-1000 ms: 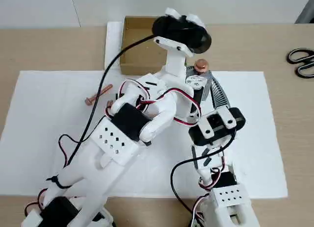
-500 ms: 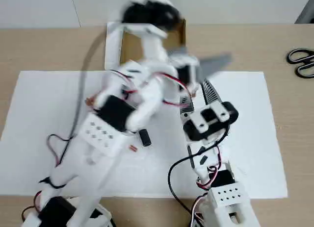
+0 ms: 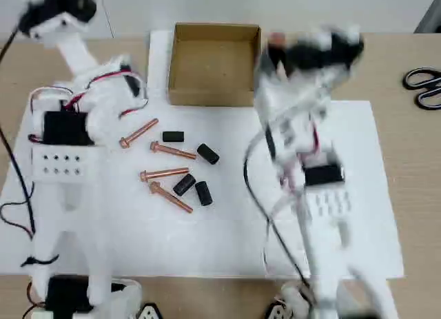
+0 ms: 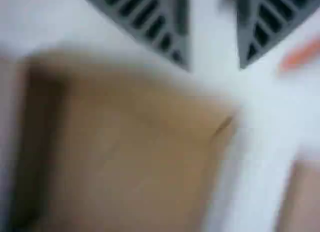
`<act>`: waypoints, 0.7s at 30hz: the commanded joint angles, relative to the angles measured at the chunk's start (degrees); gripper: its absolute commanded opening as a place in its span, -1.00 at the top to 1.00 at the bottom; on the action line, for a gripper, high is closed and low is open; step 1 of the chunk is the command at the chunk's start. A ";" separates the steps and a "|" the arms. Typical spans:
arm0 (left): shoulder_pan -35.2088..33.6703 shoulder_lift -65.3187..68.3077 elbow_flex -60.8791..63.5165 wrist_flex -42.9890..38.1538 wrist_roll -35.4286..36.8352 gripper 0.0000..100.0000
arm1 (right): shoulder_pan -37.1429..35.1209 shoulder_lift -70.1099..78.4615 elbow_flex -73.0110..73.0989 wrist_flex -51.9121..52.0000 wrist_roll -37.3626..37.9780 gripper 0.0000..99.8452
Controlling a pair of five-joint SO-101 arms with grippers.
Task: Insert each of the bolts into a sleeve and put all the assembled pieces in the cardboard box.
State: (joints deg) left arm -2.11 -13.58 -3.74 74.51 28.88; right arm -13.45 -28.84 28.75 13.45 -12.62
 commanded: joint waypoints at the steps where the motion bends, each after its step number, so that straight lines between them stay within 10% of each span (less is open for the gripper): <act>1: -1.49 3.34 2.42 11.78 -0.35 0.99 | 0.40 24.66 -32.18 4.88 -0.88 0.99; 21: 1.58 4.13 27.47 5.54 -2.46 0.99 | -0.75 104.57 -113.85 13.76 -0.44 0.99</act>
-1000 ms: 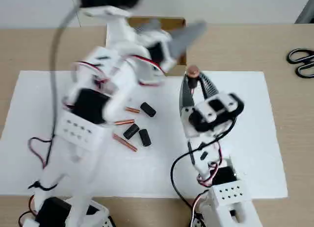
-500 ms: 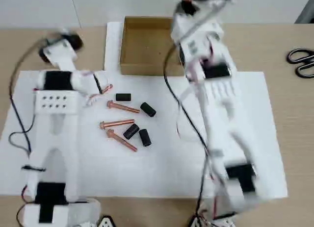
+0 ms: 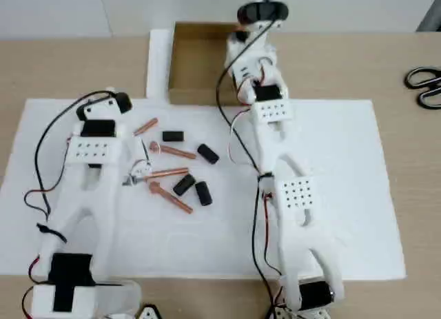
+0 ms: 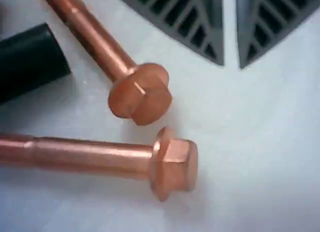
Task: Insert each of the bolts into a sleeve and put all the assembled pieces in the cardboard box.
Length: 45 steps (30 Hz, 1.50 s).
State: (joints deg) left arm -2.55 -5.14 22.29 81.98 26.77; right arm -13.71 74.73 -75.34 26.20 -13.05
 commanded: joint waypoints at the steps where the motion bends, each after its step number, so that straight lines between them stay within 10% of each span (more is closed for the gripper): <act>1: 3.69 -5.10 2.42 -2.37 -0.26 0.99 | -0.48 2.24 -10.46 1.19 0.00 0.98; 16: 11.25 -11.87 9.89 -12.48 -0.44 0.99 | -1.45 -2.42 -19.60 16.13 0.00 0.44; 27: -5.71 -11.52 2.24 -6.51 -13.10 0.99 | -8.04 -25.36 -20.75 69.76 0.35 0.44; 45: -12.92 -11.60 13.85 -12.57 -21.71 0.99 | -20.70 -49.10 23.74 71.52 22.51 0.44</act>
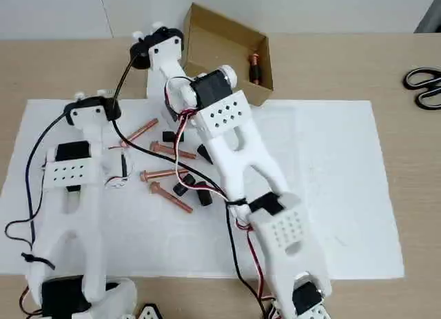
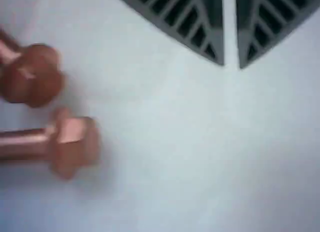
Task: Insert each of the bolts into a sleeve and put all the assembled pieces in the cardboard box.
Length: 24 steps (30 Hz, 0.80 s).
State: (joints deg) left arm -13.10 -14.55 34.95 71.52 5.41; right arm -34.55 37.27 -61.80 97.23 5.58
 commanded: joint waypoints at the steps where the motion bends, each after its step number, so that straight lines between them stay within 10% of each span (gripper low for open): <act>1: -3.34 -2.20 1.98 -2.99 -0.44 0.99 | 0.84 -15.08 15.38 0.31 6.07 0.44; 10: -6.59 -2.11 3.47 -5.89 -8.00 0.82 | 6.37 -25.01 40.35 -1.98 21.36 0.45; 24: -9.05 -2.55 7.43 -4.48 -7.91 0.73 | 4.97 -4.44 19.69 -1.80 28.13 0.45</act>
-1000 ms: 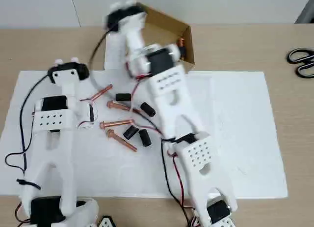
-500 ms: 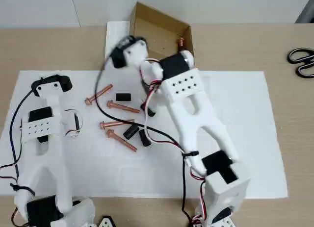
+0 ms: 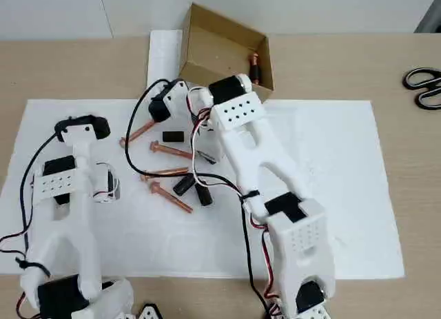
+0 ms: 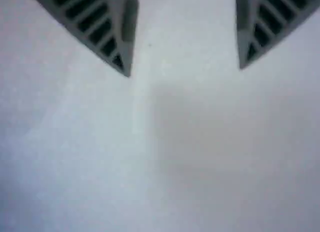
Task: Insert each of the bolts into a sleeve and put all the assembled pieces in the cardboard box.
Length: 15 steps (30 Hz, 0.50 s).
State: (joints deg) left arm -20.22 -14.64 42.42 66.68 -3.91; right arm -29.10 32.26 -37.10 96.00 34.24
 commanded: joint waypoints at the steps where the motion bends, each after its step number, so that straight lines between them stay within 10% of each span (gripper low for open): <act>1: -3.60 -2.46 -0.22 0.26 1.67 0.73 | -0.75 1.36 -5.45 -0.57 -0.53 0.45; 15: -15.91 -2.55 -0.75 0.26 1.32 0.73 | -1.71 10.86 -5.71 -8.92 -1.41 0.92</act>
State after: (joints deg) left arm -35.78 -14.64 42.42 66.15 -2.42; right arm -31.30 42.81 -40.62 89.23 33.54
